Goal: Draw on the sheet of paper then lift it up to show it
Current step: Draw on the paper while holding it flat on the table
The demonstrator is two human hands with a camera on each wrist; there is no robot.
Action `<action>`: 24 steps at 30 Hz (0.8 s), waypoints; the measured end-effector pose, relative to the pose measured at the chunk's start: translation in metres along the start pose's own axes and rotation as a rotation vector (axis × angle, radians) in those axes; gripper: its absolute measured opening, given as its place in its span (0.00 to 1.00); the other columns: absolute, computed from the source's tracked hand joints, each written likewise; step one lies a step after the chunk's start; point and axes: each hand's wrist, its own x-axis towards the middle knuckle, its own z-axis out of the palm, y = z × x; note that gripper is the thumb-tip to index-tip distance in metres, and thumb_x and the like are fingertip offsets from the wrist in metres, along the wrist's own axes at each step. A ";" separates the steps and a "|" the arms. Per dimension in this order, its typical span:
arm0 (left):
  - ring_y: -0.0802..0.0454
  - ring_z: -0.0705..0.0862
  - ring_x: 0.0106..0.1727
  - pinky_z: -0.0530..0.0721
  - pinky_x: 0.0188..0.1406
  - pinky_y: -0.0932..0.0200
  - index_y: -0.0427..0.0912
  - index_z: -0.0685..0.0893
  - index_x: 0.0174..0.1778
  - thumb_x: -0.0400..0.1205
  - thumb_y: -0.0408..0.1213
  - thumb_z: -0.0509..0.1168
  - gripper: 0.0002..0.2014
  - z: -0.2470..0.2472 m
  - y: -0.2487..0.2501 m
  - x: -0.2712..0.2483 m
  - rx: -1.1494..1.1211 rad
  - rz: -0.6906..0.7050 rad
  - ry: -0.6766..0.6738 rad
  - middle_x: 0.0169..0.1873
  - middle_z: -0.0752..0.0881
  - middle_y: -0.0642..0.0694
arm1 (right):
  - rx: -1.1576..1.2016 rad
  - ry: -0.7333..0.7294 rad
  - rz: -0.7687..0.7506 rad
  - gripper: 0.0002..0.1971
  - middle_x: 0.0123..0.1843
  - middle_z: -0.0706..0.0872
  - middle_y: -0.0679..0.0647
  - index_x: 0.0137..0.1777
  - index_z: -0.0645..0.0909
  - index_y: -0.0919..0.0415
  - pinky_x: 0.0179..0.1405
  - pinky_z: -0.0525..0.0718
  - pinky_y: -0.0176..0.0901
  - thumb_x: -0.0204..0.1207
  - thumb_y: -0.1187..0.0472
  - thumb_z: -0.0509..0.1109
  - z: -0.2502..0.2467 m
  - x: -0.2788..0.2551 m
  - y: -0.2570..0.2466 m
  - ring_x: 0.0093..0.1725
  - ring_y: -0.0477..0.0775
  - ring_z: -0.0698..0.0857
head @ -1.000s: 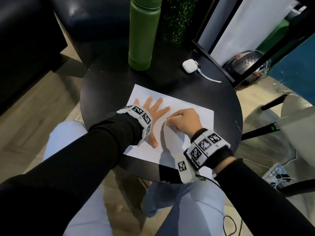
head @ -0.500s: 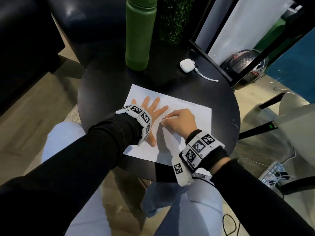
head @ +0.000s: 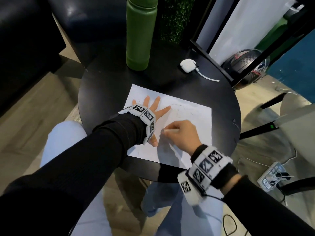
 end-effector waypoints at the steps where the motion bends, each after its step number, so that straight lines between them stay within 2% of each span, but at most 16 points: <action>1: 0.34 0.30 0.80 0.43 0.72 0.22 0.65 0.26 0.76 0.58 0.63 0.78 0.70 0.000 -0.001 0.000 0.006 -0.003 0.002 0.79 0.24 0.47 | -0.034 -0.038 -0.018 0.05 0.35 0.84 0.47 0.43 0.90 0.61 0.27 0.74 0.15 0.70 0.63 0.74 0.002 -0.007 0.002 0.33 0.37 0.79; 4: 0.33 0.30 0.80 0.44 0.72 0.22 0.65 0.25 0.76 0.57 0.63 0.78 0.70 -0.001 -0.001 0.001 0.010 0.000 0.003 0.79 0.24 0.47 | -0.018 -0.092 -0.001 0.04 0.32 0.85 0.44 0.41 0.90 0.60 0.32 0.76 0.19 0.67 0.63 0.77 -0.006 -0.002 0.002 0.34 0.38 0.80; 6: 0.33 0.30 0.80 0.44 0.72 0.22 0.66 0.25 0.76 0.58 0.63 0.78 0.70 -0.002 -0.001 0.000 0.010 0.006 -0.004 0.79 0.24 0.46 | 0.051 -0.034 0.040 0.02 0.31 0.84 0.43 0.39 0.89 0.59 0.36 0.79 0.29 0.66 0.64 0.77 -0.013 0.014 -0.003 0.35 0.43 0.82; 7: 0.33 0.30 0.80 0.44 0.72 0.22 0.66 0.24 0.75 0.58 0.63 0.79 0.70 -0.001 -0.001 0.000 0.007 0.008 -0.009 0.79 0.24 0.46 | 0.062 0.010 0.048 0.03 0.31 0.84 0.44 0.39 0.89 0.59 0.37 0.79 0.31 0.66 0.65 0.77 -0.014 0.020 -0.005 0.36 0.44 0.82; 9: 0.33 0.29 0.80 0.44 0.72 0.21 0.66 0.24 0.75 0.57 0.63 0.79 0.70 0.000 0.000 0.000 0.006 0.009 -0.013 0.78 0.23 0.46 | 0.067 0.064 0.045 0.04 0.34 0.85 0.45 0.42 0.89 0.60 0.36 0.77 0.28 0.67 0.64 0.75 -0.011 0.020 -0.004 0.37 0.43 0.81; 12: 0.33 0.29 0.80 0.43 0.71 0.21 0.65 0.25 0.76 0.58 0.62 0.79 0.70 0.001 0.001 0.001 0.011 0.001 -0.003 0.79 0.24 0.46 | 0.022 0.002 0.011 0.04 0.32 0.84 0.43 0.43 0.90 0.60 0.25 0.73 0.15 0.70 0.62 0.75 -0.006 -0.001 0.006 0.33 0.36 0.79; 14: 0.33 0.29 0.80 0.43 0.71 0.21 0.65 0.25 0.76 0.58 0.63 0.78 0.70 0.001 0.001 0.000 0.016 -0.005 0.005 0.78 0.23 0.46 | -0.065 -0.090 -0.019 0.06 0.35 0.85 0.45 0.44 0.90 0.60 0.28 0.73 0.15 0.70 0.61 0.75 -0.008 -0.009 0.009 0.33 0.35 0.79; 16: 0.32 0.29 0.80 0.44 0.71 0.21 0.65 0.25 0.76 0.58 0.62 0.78 0.70 0.000 0.001 0.000 0.018 -0.003 0.003 0.78 0.23 0.46 | -0.074 -0.113 -0.017 0.06 0.36 0.85 0.46 0.44 0.90 0.60 0.32 0.74 0.18 0.69 0.61 0.76 -0.013 -0.002 0.003 0.36 0.36 0.80; 18: 0.32 0.29 0.80 0.44 0.71 0.21 0.65 0.25 0.76 0.58 0.62 0.79 0.70 0.000 0.000 0.001 0.019 -0.001 0.003 0.78 0.23 0.46 | -0.010 -0.045 0.016 0.04 0.33 0.85 0.45 0.43 0.90 0.60 0.29 0.75 0.19 0.68 0.64 0.76 -0.018 0.013 -0.004 0.37 0.41 0.82; 21: 0.33 0.30 0.80 0.45 0.72 0.21 0.65 0.25 0.76 0.57 0.63 0.79 0.70 0.000 0.001 0.001 0.018 0.000 0.003 0.79 0.24 0.46 | 0.026 0.061 0.007 0.05 0.35 0.84 0.46 0.44 0.90 0.61 0.26 0.74 0.16 0.69 0.65 0.74 -0.015 0.020 -0.008 0.36 0.38 0.80; 24: 0.33 0.29 0.80 0.44 0.72 0.22 0.65 0.25 0.76 0.58 0.62 0.79 0.70 0.002 0.001 0.002 0.011 0.001 0.009 0.78 0.24 0.46 | -0.023 0.010 -0.018 0.06 0.36 0.85 0.47 0.45 0.90 0.61 0.31 0.72 0.17 0.71 0.62 0.74 -0.010 -0.001 0.005 0.38 0.41 0.81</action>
